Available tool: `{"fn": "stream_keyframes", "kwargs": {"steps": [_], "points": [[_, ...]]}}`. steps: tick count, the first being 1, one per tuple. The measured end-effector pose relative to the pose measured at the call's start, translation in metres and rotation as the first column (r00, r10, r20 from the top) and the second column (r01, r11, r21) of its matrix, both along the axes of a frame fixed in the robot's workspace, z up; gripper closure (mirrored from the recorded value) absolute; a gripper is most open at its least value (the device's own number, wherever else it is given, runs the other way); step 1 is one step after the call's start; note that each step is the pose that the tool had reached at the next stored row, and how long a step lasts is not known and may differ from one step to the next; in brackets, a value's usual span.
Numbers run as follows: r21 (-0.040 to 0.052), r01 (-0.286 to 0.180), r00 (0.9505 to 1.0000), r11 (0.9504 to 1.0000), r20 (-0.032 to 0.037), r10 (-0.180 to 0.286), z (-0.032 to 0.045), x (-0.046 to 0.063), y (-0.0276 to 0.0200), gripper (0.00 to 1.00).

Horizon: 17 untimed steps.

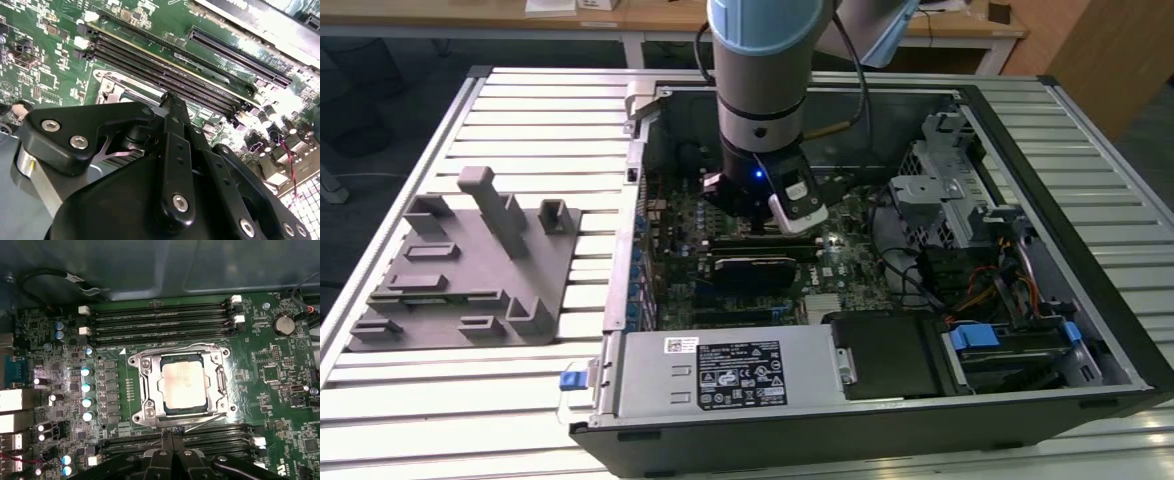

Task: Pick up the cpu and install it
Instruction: 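Install the second cpu locking lever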

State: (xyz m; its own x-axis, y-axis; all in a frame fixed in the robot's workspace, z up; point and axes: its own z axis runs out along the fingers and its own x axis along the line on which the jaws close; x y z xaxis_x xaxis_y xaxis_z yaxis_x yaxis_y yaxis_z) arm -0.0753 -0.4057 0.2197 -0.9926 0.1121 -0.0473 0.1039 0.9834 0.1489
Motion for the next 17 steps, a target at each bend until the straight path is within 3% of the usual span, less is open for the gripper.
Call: {"fn": "stream_keyframes", "kwargs": {"steps": [4,12,17], "points": [[0.022,0.0,1.0,0.9998,0.0,0.0,-0.0021,-0.003,-0.0024,0.89],[0.0417,0.0,1.0,0.9991,-0.0002,0.0,-0.0102,-0.006,-0.0042,0.89],[0.0646,0.0,1.0,0.9979,-0.0001,0.0,-0.0111,-0.007,-0.0048,0.89]]}}
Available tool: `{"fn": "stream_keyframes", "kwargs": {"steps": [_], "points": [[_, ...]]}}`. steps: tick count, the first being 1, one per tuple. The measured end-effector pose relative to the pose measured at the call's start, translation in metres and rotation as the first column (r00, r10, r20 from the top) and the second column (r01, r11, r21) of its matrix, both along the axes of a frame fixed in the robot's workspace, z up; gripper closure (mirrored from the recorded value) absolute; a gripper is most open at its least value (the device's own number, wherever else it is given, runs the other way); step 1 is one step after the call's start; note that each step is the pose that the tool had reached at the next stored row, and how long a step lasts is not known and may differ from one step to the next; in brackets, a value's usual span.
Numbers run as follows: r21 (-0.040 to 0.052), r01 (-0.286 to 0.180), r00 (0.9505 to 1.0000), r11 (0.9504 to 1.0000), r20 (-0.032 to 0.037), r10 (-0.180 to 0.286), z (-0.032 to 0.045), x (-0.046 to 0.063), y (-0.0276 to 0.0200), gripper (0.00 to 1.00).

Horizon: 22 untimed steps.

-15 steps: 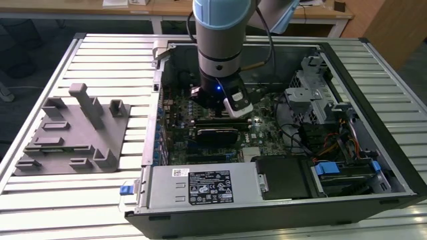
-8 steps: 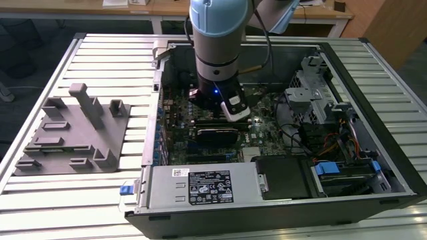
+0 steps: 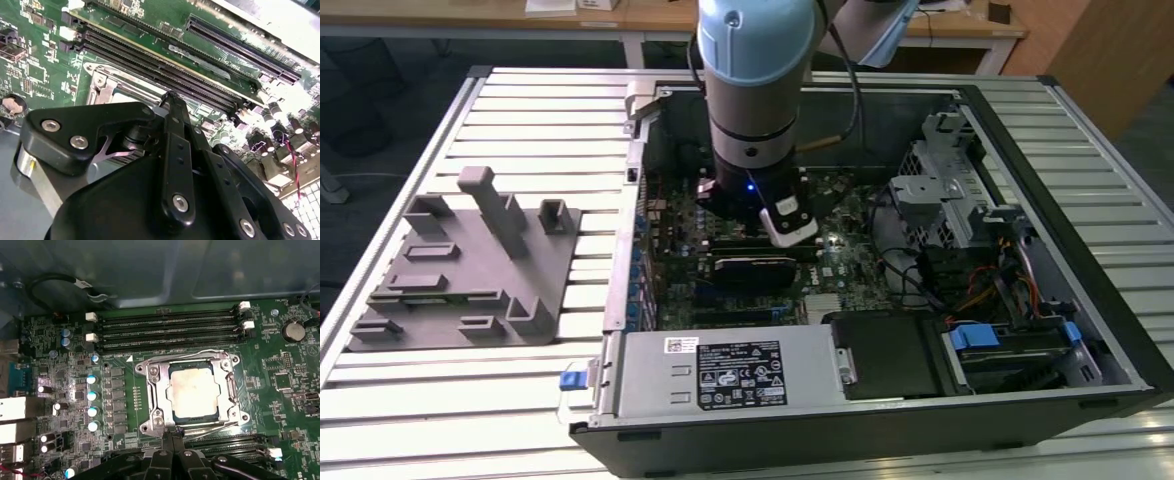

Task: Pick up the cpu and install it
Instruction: 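Install the second cpu locking lever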

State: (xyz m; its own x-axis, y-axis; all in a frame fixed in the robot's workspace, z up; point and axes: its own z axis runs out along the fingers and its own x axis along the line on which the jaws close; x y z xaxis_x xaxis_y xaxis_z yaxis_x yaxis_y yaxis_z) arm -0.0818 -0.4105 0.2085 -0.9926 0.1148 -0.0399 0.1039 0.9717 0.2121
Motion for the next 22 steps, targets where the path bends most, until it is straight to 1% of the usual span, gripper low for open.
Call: {"fn": "stream_keyframes", "kwargs": {"steps": [1,4,5,6,7,8,10,11,12,15,16,17,19,22], "points": [[0.0038,0.0,1.0,1.0,0.0001,0.0,-0.0002,0.0,-0.001,0.89],[0.0118,0.0,1.0,0.9999,0.0001,0.0,-0.0004,0.0,-0.0069,0.89],[0.0155,0.0,1.0,0.9999,0.0002,0.0,-0.0004,0.0,-0.0089,0.89],[0.022,0.0,1.0,0.9998,0.0001,0.0,-0.0004,0.0,-0.0106,0.89],[0.031,0.0,1.0,0.9995,0.0001,0.0,-0.0005,0.0,-0.0123,0.89],[0.0443,0.0,1.0,0.999,0.0,0.0,-0.0006,0.0,-0.0139,0.89],[0.0778,0.0,1.0,0.997,0.0001,0.0,-0.0009,-0.001,-0.017,0.89],[0.0872,0.0,1.0,0.9962,0.0,0.0,-0.0011,-0.001,-0.0188,0.89],[0.0904,0.0,1.0,0.9959,0.0001,0.0,-0.0012,-0.001,-0.0206,0.89],[0.0948,0.0,1.0,0.9955,0.0,0.0,-0.0016,-0.001,-0.0259,0.89],[0.0993,0.0,1.0,0.9951,0.0,0.0,-0.0021,-0.001,-0.0266,0.89],[0.1055,0.0,1.0,0.9944,0.0001,0.0,-0.0028,-0.002,-0.0269,0.89],[0.1137,0.0,1.0,0.9935,0.0,0.0,-0.0046,-0.003,-0.0269,0.89],[0.1204,0.0,1.0,0.9927,0.0001,0.0,-0.0071,-0.006,-0.0268,0.89]]}}
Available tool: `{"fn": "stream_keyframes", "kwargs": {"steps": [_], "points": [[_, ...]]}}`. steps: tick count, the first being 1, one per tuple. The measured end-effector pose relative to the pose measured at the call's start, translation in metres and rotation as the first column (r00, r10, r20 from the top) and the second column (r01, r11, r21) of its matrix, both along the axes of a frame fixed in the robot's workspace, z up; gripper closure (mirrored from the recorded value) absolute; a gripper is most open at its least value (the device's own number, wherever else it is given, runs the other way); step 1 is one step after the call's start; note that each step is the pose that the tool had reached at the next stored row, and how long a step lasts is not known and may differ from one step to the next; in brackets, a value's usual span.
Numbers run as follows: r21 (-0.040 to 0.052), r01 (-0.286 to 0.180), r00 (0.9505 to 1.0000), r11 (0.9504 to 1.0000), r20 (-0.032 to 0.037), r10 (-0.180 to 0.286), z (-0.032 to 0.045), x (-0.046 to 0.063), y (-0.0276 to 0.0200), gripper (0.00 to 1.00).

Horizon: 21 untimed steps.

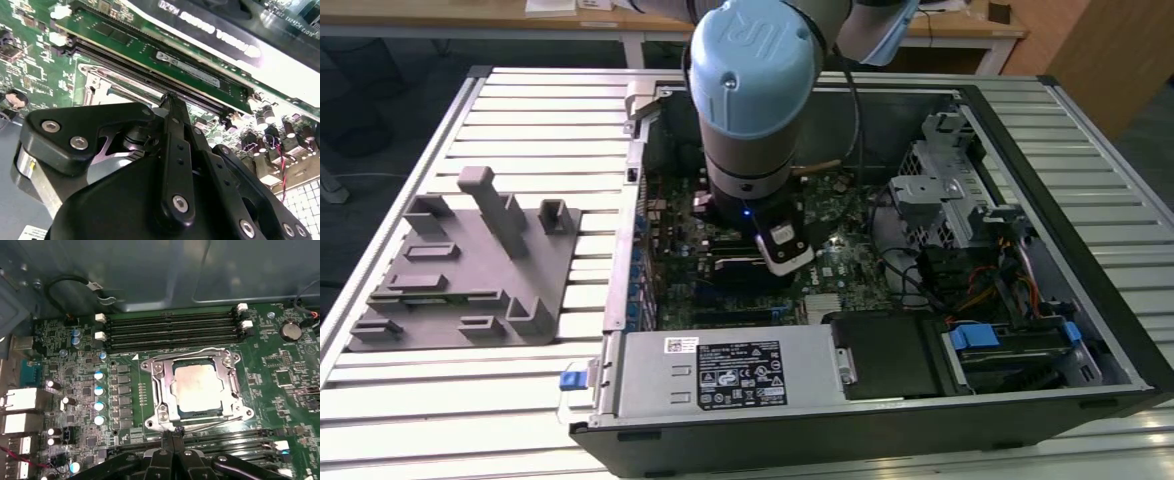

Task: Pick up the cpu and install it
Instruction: 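Install the second cpu locking lever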

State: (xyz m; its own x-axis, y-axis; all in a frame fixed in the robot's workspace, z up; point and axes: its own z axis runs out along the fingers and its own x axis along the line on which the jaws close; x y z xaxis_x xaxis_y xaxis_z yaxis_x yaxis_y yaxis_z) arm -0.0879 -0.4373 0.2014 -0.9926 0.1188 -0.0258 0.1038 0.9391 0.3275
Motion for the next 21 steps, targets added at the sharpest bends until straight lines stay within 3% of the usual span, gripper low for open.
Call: {"fn": "stream_keyframes", "kwargs": {"steps": [4,10,16,21], "points": [[0.0052,0.0,1.0,1.0,-0.0001,0.0,-0.0025,-0.004,0.0009,0.89],[0.0225,0.0,1.0,0.9997,0.0001,0.0,-0.0057,-0.007,0.0054,0.89],[0.028,0.0,1.0,0.9996,0.0,0.0,-0.0109,-0.008,0.0115,0.89],[0.0323,0.0,1.0,0.9995,0.0,0.0,-0.0121,-0.008,0.0123,0.89]]}}
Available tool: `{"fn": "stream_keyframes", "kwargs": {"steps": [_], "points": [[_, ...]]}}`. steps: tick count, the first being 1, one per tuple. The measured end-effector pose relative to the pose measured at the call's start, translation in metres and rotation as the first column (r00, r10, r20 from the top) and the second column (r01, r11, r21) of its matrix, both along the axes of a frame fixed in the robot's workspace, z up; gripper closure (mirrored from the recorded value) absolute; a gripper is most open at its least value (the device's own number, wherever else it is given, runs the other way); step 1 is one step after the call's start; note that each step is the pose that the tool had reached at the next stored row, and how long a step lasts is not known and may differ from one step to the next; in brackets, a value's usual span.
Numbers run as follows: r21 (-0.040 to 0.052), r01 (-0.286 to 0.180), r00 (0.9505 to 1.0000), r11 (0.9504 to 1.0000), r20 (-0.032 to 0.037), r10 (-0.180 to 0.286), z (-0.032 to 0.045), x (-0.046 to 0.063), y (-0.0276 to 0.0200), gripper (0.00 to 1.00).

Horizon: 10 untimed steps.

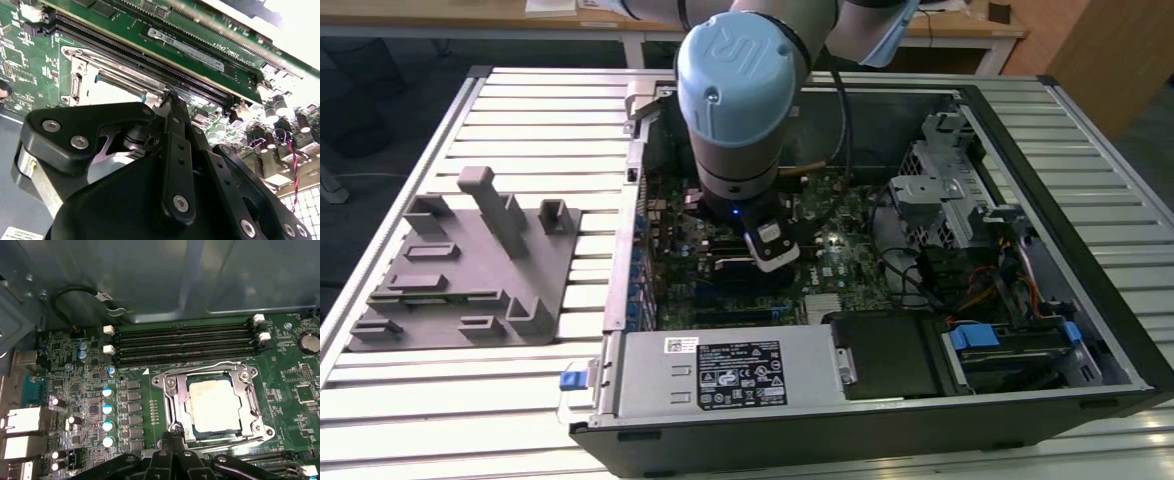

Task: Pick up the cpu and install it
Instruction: 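Install the second cpu locking lever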

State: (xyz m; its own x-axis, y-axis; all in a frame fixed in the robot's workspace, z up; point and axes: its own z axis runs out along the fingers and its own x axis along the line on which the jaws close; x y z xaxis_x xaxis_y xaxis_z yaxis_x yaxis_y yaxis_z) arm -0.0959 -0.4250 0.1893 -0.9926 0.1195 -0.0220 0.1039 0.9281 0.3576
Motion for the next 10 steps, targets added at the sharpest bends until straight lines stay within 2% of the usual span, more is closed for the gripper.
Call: {"fn": "stream_keyframes", "kwargs": {"steps": [10], "points": [[0.0005,0.0,1.0,1.0,0.0,0.0,-0.0015,-0.0071,0.0001,0.89]]}}
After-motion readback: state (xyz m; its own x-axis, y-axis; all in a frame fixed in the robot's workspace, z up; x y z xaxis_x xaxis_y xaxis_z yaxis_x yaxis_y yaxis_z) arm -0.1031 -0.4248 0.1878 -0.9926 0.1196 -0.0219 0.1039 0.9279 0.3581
